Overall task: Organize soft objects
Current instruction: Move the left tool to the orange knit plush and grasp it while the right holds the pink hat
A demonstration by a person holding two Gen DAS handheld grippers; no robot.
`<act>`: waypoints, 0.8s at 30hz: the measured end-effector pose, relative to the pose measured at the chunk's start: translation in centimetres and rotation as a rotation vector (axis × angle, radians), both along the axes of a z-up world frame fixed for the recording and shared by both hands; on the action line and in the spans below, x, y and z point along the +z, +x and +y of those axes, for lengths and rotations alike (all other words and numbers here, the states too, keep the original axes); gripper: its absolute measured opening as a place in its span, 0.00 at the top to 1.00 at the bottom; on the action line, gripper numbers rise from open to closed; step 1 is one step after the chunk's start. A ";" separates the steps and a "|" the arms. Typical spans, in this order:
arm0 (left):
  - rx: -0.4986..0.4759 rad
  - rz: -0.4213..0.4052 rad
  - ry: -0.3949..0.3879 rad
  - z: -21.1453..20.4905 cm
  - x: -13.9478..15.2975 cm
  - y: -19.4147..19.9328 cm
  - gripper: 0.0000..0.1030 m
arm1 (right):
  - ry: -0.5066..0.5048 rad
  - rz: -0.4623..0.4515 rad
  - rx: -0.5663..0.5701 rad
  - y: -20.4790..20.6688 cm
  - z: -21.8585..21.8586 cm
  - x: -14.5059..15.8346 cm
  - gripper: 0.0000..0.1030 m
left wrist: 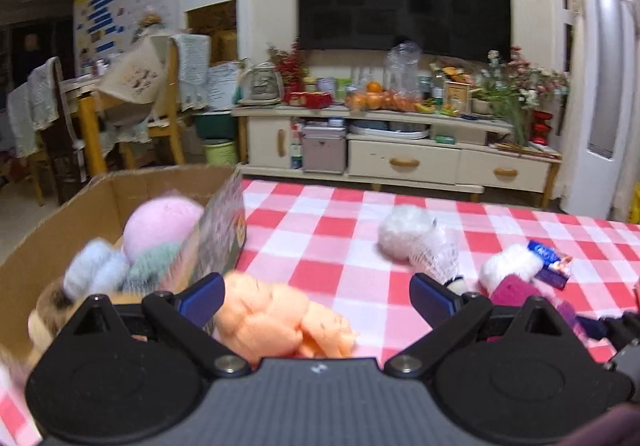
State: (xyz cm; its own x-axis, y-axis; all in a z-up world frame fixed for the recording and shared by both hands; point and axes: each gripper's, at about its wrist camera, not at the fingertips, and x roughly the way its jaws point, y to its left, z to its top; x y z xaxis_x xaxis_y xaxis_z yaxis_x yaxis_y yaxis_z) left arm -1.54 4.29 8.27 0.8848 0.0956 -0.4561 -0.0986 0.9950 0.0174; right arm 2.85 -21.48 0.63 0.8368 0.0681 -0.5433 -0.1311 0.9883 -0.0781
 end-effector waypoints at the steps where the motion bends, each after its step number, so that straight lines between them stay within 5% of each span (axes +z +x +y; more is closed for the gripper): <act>1: 0.013 -0.004 0.004 -0.5 -0.5 -0.2 0.05 | -0.018 -0.002 0.011 0.0 0.1 -0.1 0.18; 11: 0.233 0.003 0.038 -2.5 -4.2 0.6 0.05 | 0.025 0.013 0.018 0.7 -0.2 -0.4 0.13; 24: 0.342 0.056 0.044 -2.0 -6.2 4.2 0.02 | 0.089 0.029 0.022 0.7 -1.5 0.0 0.03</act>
State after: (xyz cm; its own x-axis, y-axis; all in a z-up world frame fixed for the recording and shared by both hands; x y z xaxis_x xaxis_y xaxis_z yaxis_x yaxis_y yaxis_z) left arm 2.65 2.26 2.03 0.7720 0.4030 -0.4915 -0.4238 0.9027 0.0744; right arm 3.55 -23.02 0.65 0.8187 0.1355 -0.5581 -0.1543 0.9879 0.0135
